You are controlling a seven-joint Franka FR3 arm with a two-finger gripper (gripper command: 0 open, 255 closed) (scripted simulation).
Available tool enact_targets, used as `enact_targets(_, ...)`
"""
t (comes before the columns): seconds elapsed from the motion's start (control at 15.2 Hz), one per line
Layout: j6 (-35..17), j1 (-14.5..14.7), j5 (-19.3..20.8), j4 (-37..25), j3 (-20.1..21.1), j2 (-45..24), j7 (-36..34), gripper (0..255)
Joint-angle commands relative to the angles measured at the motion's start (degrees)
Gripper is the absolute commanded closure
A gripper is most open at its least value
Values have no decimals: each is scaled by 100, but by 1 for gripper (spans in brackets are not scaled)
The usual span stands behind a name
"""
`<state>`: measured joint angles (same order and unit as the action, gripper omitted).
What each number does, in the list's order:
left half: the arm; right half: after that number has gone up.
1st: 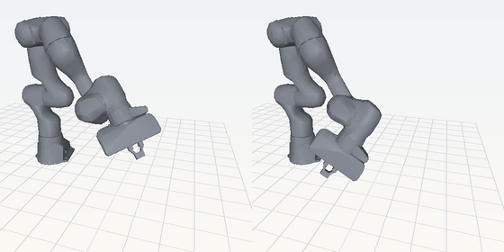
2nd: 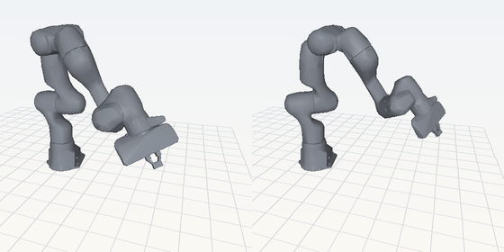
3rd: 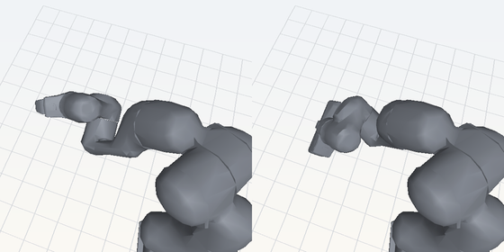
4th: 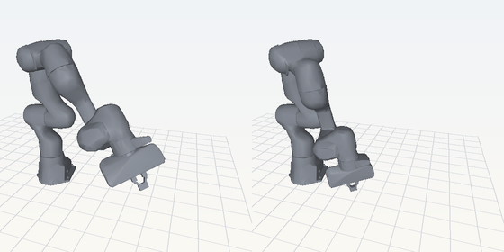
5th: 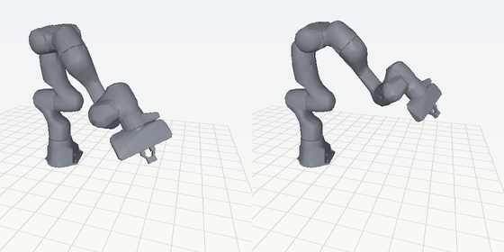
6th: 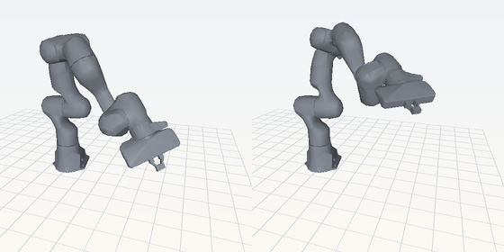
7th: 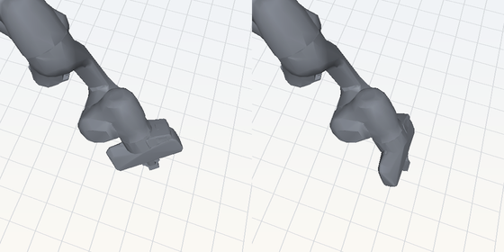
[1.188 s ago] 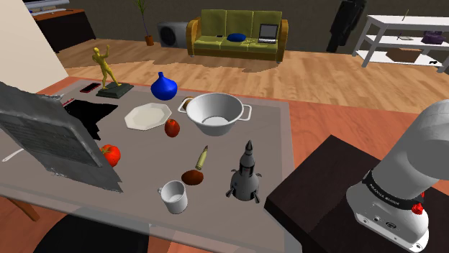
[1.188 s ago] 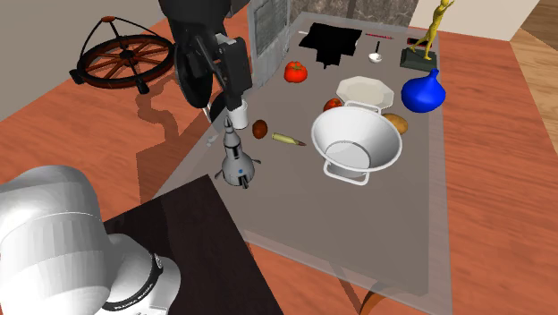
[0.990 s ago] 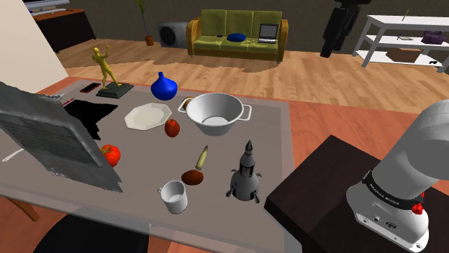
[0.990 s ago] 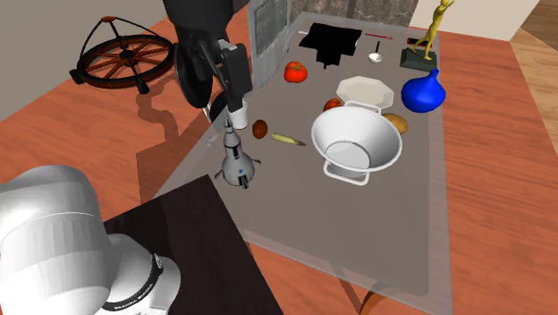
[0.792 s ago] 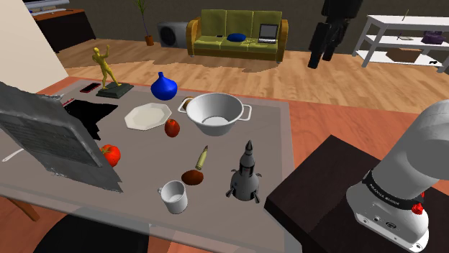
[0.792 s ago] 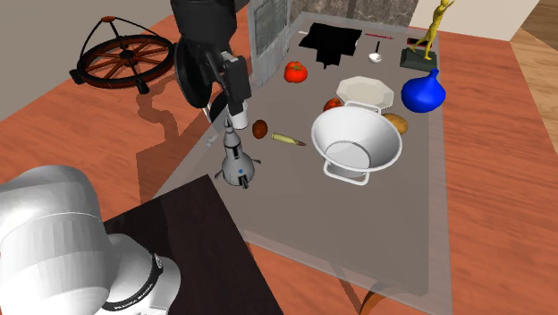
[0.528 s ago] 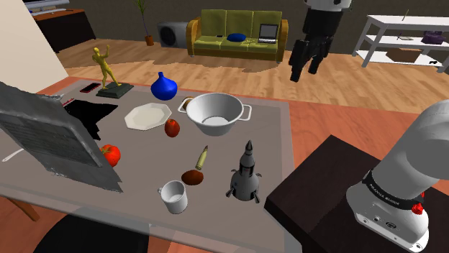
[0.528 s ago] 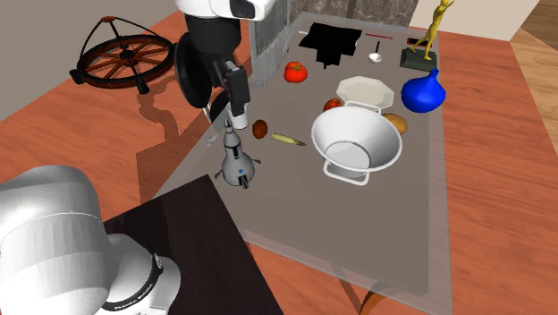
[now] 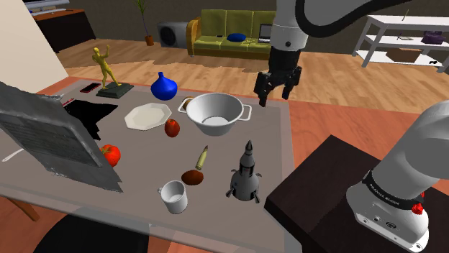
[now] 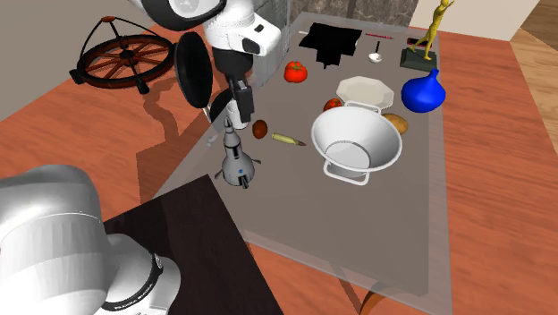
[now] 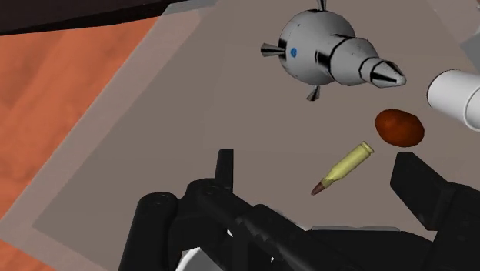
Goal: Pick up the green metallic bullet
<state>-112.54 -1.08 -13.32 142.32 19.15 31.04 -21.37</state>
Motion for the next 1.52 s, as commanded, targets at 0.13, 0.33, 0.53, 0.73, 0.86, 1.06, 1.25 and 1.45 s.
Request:
enact_targets(0.13, -721, -136, 4, -101, 468, -801, -776, 0)
enact_targets(0.33, -1225, -271, 163, -273, 788, -1493, -1399, 0)
enact_targets(0.53, -1685, -402, 487, -518, 1054, -2248, -2099, 0)
enact_targets(0.73, -2070, -472, 982, -837, 1212, -3054, -2881, 0)
enact_targets(0.86, -2271, -440, 1373, -1092, 1214, -3601, -3422, 0)
enact_targets(1.06, -2486, -268, 1939, -1536, 1069, -4401, -4187, 0)
enact_targets(1.25, -2617, 3, 2376, -2048, 808, -5150, -4827, 0)
enact_targets(1.45, -2687, 292, 2662, -2620, 519, -5855, -5335, 0)
